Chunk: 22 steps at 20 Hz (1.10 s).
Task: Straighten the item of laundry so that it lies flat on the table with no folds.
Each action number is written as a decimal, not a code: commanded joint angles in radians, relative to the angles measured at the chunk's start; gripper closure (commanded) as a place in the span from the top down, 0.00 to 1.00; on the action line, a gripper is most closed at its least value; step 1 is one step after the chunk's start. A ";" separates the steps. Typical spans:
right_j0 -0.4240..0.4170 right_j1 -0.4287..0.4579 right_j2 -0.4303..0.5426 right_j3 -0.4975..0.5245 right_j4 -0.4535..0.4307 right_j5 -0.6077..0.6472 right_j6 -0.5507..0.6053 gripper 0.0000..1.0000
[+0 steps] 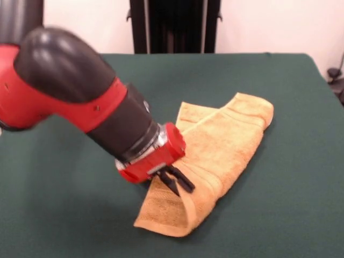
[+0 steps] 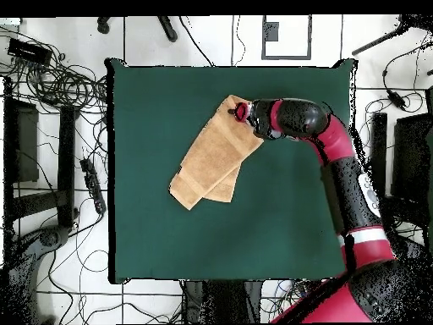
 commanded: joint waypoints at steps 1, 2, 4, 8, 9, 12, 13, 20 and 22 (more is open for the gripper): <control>0.101 -0.304 -0.209 0.122 -0.092 0.045 0.141 0.00; 0.116 -0.335 -0.235 0.135 -0.095 0.046 0.178 0.00; 0.150 -0.398 -0.288 0.163 -0.094 0.056 0.259 0.00; 0.274 -0.521 -0.466 0.209 -0.128 0.026 0.483 0.00; 0.315 -0.527 -0.518 0.205 -0.147 0.002 0.543 0.00; 0.447 -0.508 -0.674 0.154 -0.232 -0.055 0.709 0.00; 0.498 -0.485 -0.741 0.126 -0.270 -0.084 0.808 0.00; 0.726 -0.350 -1.043 0.004 -0.417 -0.081 1.271 0.00; 0.765 -0.312 -1.097 -0.017 -0.458 -0.066 1.357 0.00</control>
